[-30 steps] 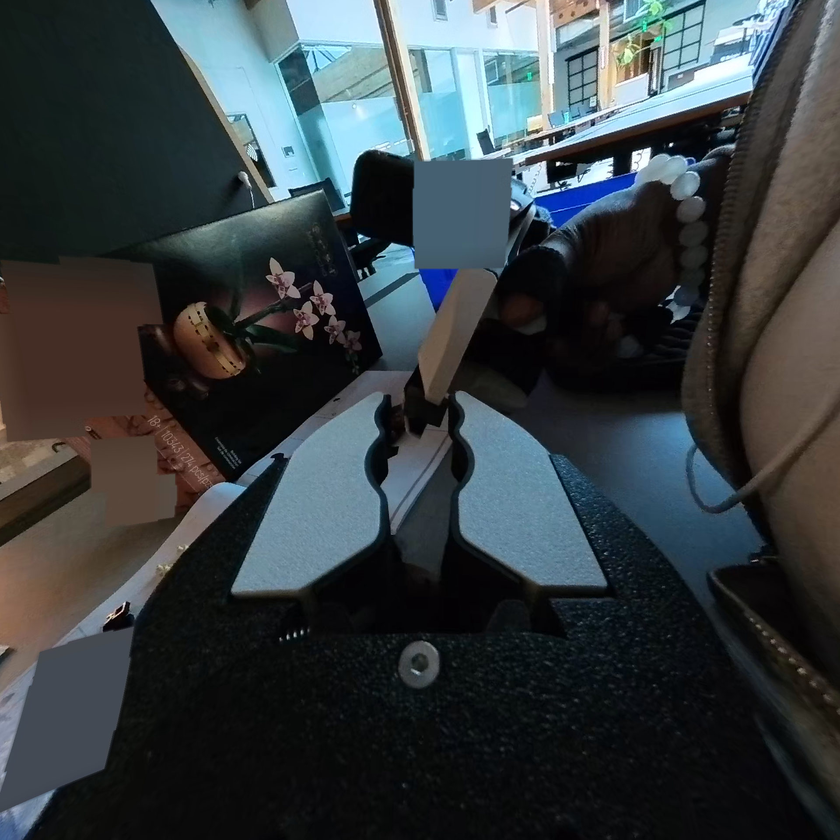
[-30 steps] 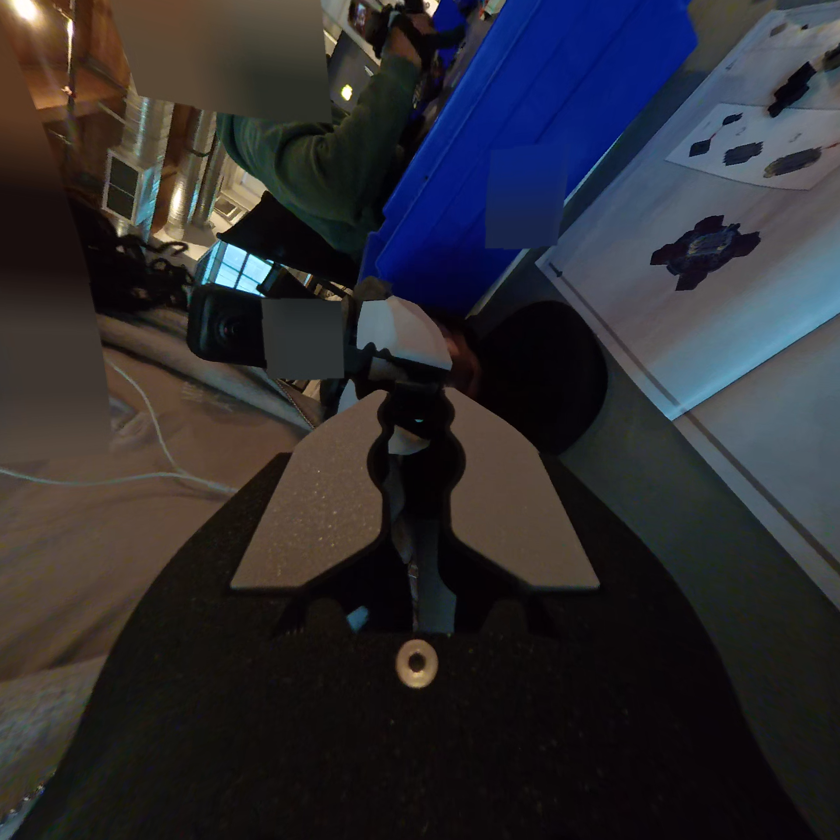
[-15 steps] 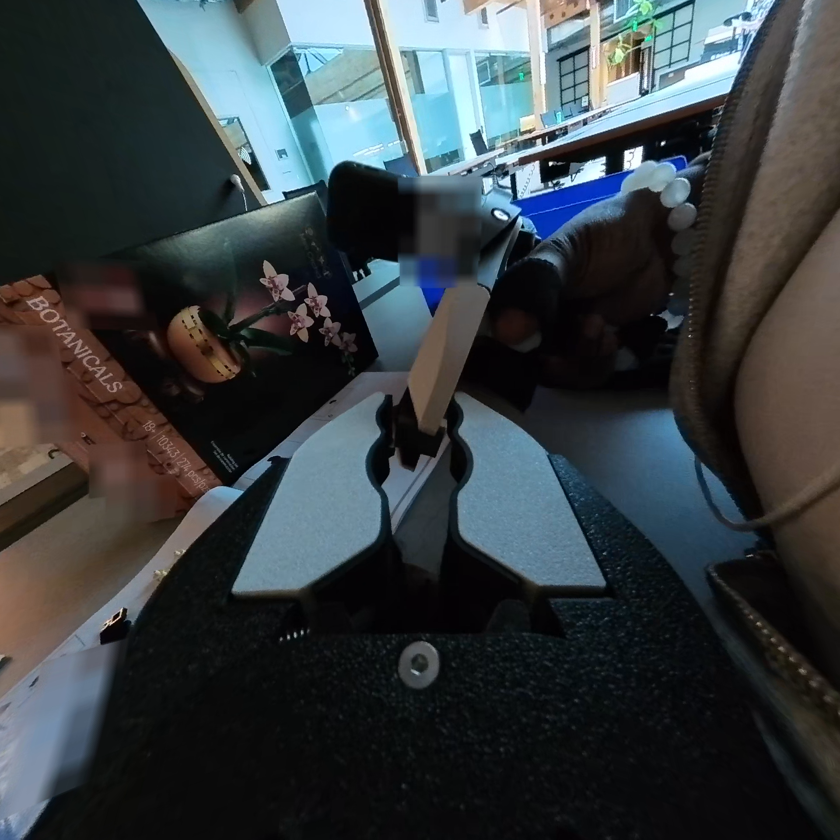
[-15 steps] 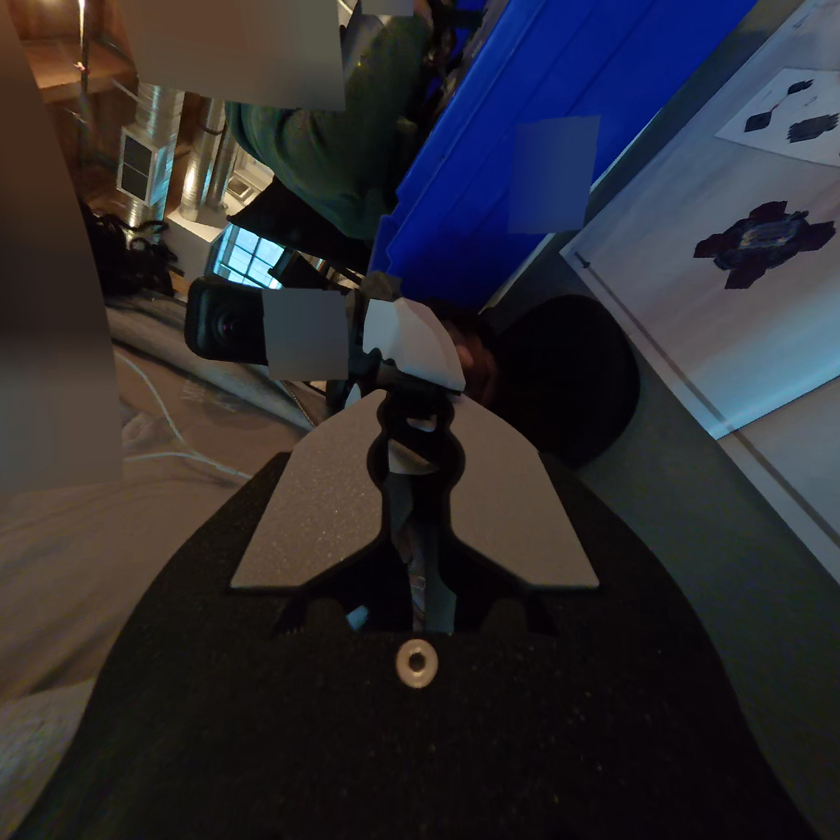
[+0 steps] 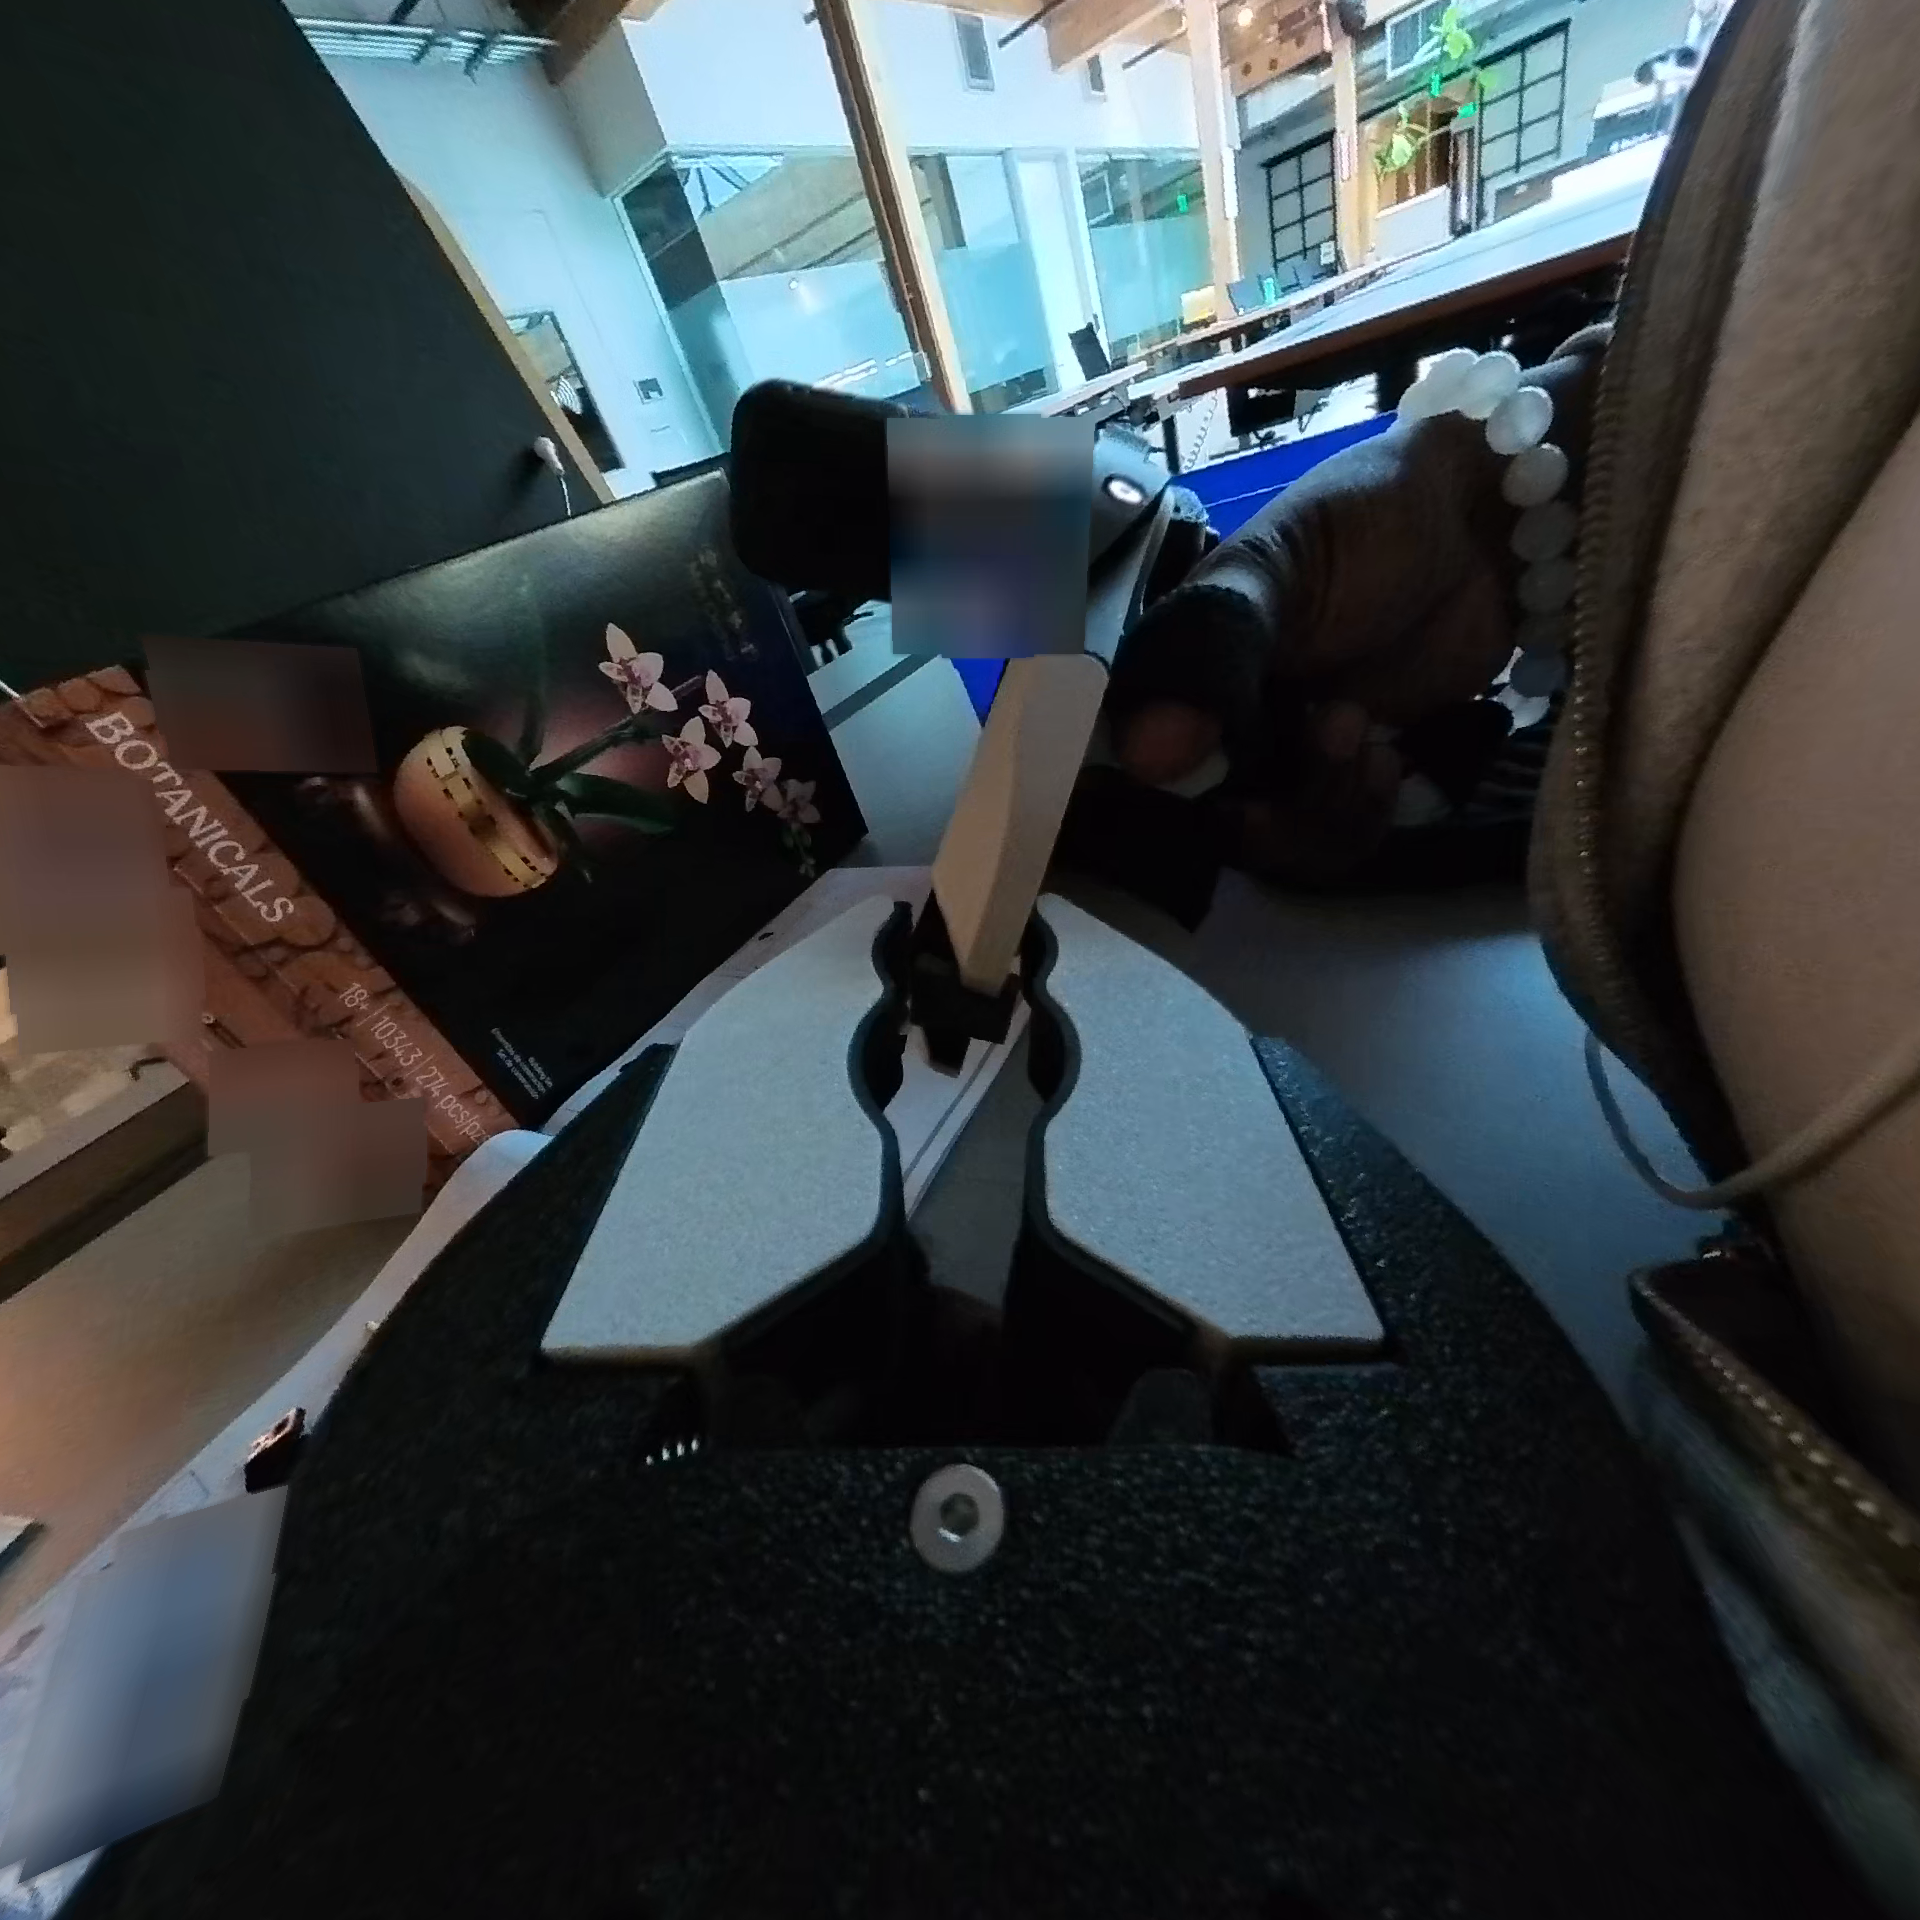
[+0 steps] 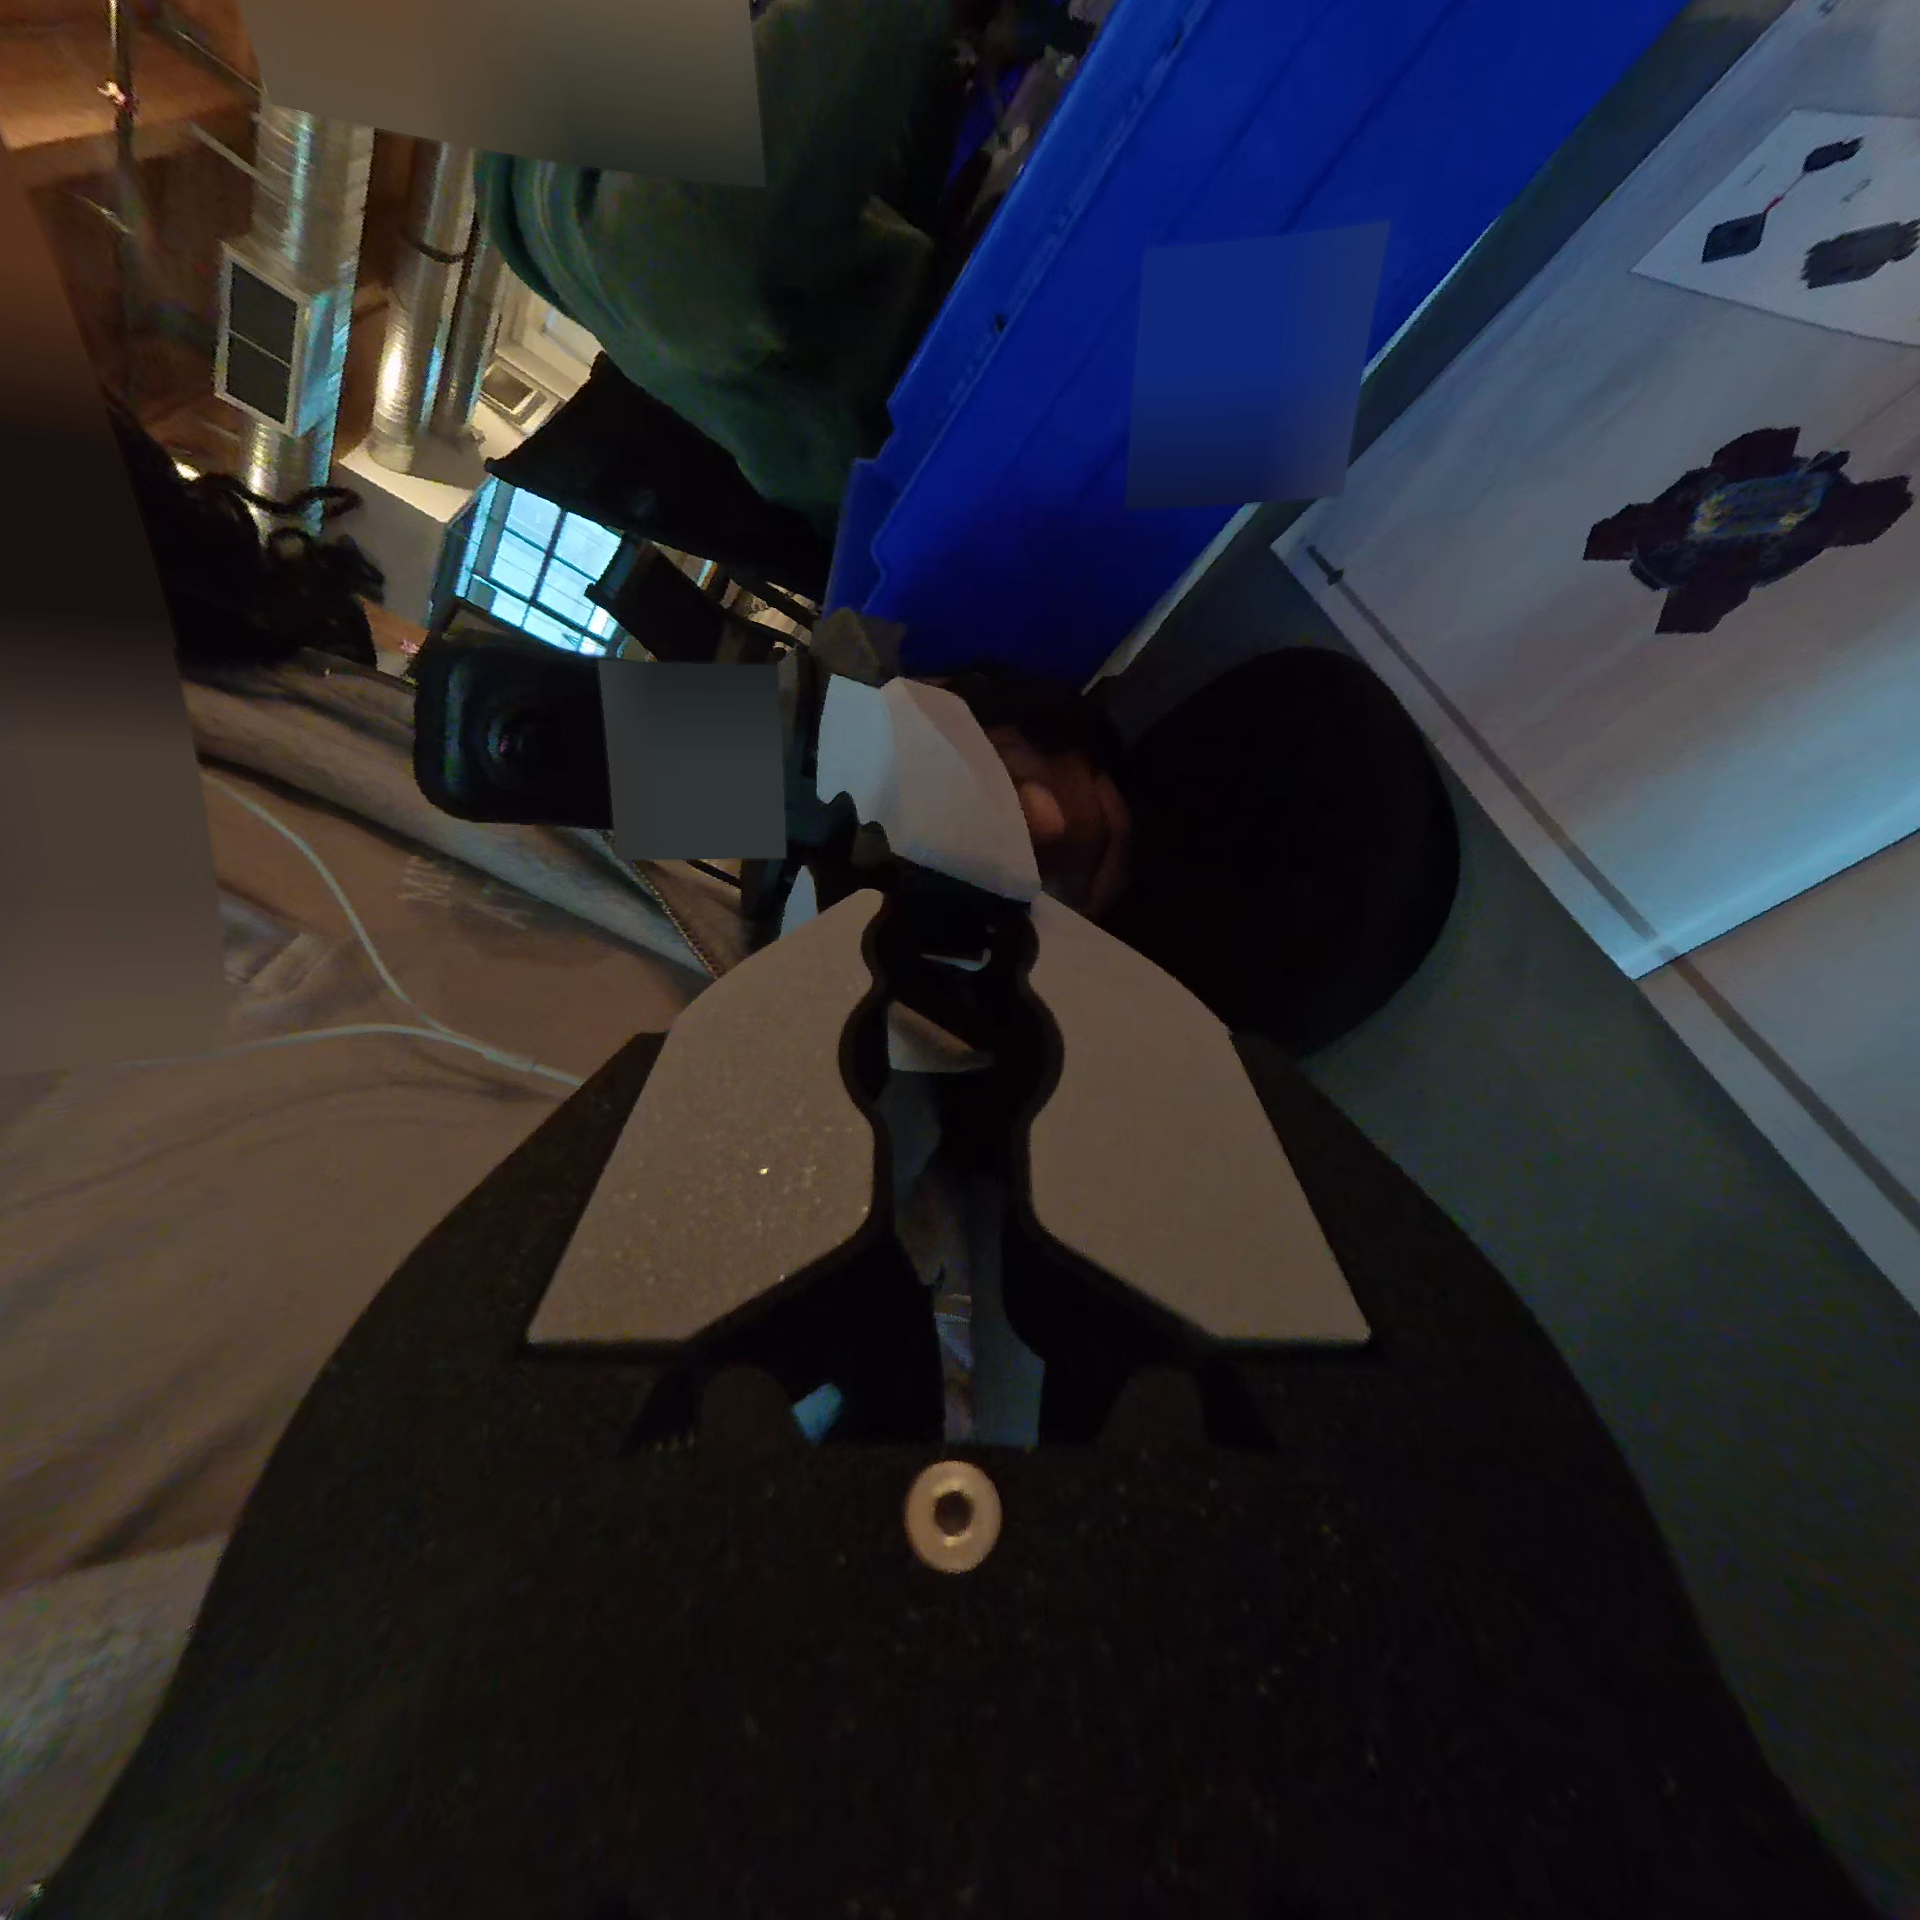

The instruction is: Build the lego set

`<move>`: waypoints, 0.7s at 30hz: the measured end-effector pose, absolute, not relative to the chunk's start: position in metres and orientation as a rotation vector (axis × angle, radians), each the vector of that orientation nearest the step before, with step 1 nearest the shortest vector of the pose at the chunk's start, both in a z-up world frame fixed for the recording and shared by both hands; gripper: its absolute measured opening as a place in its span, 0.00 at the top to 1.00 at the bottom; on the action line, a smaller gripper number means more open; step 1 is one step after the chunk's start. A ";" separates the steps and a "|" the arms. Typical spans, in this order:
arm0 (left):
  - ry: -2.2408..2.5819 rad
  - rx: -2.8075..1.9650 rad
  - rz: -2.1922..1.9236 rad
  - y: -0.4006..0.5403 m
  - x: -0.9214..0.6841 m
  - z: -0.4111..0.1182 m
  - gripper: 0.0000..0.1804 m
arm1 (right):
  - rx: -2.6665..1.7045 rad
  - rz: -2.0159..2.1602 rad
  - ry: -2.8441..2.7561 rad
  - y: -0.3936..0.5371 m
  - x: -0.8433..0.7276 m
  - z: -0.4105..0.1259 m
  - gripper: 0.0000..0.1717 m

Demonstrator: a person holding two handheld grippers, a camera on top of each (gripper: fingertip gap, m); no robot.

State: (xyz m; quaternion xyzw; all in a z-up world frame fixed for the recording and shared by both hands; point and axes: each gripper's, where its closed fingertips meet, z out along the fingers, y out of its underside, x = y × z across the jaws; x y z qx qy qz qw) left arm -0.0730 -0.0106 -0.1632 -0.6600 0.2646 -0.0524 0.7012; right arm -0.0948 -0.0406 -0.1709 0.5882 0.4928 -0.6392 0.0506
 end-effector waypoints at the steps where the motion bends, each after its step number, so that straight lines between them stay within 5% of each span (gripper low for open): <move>1: 0.593 -1.469 -0.113 -0.010 -0.073 -0.163 0.89 | 1.793 -1.944 1.499 -0.041 -0.094 -0.171 0.91; 21: 0.628 -1.451 -0.106 -0.008 -0.069 -0.165 0.91 | 1.813 -1.907 1.560 -0.043 -0.093 -0.174 0.91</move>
